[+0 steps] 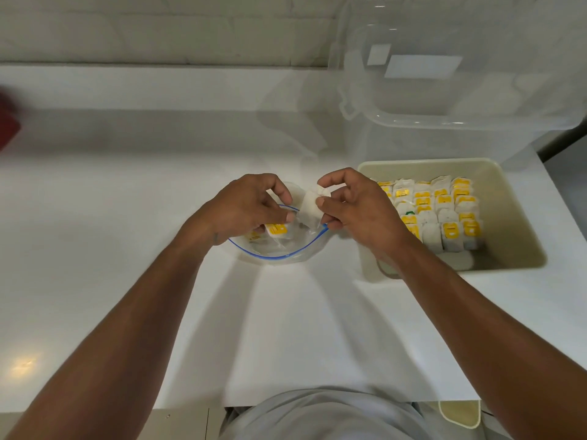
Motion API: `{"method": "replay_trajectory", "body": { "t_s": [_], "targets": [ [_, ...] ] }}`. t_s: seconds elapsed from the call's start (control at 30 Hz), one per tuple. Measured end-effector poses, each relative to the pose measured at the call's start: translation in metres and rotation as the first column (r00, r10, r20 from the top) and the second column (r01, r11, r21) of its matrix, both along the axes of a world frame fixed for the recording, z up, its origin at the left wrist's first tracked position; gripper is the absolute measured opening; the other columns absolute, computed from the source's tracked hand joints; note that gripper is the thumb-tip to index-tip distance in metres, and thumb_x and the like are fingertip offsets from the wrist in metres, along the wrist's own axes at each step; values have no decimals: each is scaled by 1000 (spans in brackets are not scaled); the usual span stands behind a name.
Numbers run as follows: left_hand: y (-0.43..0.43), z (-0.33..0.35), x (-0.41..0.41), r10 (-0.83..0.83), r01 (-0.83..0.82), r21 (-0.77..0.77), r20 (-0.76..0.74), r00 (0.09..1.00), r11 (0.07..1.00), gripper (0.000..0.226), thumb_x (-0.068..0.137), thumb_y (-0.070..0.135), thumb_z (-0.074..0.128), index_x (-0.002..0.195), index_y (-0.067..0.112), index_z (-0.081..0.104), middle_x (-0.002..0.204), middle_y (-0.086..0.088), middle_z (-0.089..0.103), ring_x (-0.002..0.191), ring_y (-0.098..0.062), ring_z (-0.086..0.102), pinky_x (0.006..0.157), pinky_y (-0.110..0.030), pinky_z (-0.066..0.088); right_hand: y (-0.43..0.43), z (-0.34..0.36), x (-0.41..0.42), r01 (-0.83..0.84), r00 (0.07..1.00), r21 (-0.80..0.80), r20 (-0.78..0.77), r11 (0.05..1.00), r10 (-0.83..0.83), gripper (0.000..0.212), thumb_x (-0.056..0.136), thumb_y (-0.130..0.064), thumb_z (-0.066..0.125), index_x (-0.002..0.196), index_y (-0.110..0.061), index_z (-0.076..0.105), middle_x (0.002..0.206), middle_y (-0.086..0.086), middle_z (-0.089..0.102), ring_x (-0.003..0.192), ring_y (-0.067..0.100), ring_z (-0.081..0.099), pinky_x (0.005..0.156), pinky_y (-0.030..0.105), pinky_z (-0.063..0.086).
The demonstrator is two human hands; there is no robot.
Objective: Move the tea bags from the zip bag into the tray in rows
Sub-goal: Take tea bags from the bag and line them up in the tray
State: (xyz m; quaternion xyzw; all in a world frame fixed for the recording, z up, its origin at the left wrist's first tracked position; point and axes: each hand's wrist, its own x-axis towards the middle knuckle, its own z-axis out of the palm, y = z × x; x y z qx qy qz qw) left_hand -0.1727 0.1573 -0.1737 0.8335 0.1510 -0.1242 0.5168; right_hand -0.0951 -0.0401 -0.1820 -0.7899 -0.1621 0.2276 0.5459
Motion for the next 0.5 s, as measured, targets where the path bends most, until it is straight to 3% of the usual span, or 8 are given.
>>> {"method": "replay_trajectory", "body": {
  "t_s": [0.13,0.27,0.37,0.5],
  "targets": [
    [-2,1,2,30,-30,0,19,999,1000,21,75,25,86,86,17,70,76,-5,73,67,-14,67,63,-31,53,-3,4,1,-6,1000,5,7,1000,6,24,89,-8,65,108,-22,60,67,-1,64,68,20,70,69,33,60],
    [-3,-2,3,121,-121,-1,38,992,993,17,71,25,88,75,15,75,76,-8,74,71,-23,69,71,-36,59,-2,3,4,-13,995,-73,94,997,20,18,86,-8,63,93,-21,72,62,-6,61,60,12,66,68,30,56],
    [-3,3,2,148,-145,-157,10,989,977,14,74,14,85,84,7,78,85,-14,75,81,-24,71,79,-35,59,-3,3,5,-78,987,-155,129,985,98,29,83,-9,61,105,-23,74,66,-8,62,65,9,61,73,29,52],
    [-6,18,1,93,-85,-320,8,996,944,21,79,-5,76,99,2,75,91,-15,73,83,-19,69,72,-21,56,-15,15,11,-112,966,-198,210,974,153,36,84,-6,61,114,-23,72,80,-2,69,73,7,63,71,16,45]
  ]
}}
